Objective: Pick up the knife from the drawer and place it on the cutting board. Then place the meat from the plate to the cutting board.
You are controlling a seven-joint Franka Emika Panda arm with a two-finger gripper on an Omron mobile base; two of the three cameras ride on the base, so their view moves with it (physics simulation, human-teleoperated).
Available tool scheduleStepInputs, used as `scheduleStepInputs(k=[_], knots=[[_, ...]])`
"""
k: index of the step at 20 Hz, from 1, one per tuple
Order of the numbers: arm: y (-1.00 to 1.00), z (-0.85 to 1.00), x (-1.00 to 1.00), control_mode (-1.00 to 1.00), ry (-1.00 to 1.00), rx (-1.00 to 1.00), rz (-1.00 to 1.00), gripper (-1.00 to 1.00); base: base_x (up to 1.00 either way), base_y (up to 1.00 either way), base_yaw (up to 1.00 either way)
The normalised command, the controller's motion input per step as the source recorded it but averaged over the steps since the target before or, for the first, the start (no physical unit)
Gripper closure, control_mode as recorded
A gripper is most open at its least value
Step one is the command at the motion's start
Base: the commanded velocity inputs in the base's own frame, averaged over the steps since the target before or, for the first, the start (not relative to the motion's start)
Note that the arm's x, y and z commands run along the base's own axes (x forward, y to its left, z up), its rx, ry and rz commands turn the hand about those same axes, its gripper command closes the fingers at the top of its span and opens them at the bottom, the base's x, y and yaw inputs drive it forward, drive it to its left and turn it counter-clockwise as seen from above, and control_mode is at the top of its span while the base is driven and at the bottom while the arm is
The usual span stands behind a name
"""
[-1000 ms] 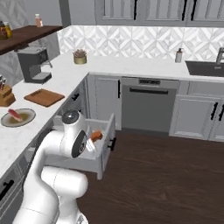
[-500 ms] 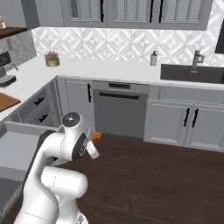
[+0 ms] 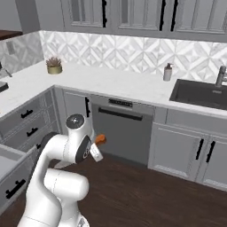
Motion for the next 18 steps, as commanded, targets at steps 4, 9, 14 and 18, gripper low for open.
scheduleStepInputs(k=[4,9,14,18], knots=[[0.00,0.00,0.00,1.00,0.00,0.00,0.00,1.00,1.00,-0.49,0.35],[0.00,0.00,0.00,1.00,0.00,0.00,0.00,1.00,1.00,-0.47,0.47],[0.00,0.00,0.00,1.00,0.00,0.00,0.00,1.00,0.83,-0.18,0.71],[0.00,0.00,0.00,1.00,0.00,0.00,0.00,1.00,0.76,-0.15,0.74]])
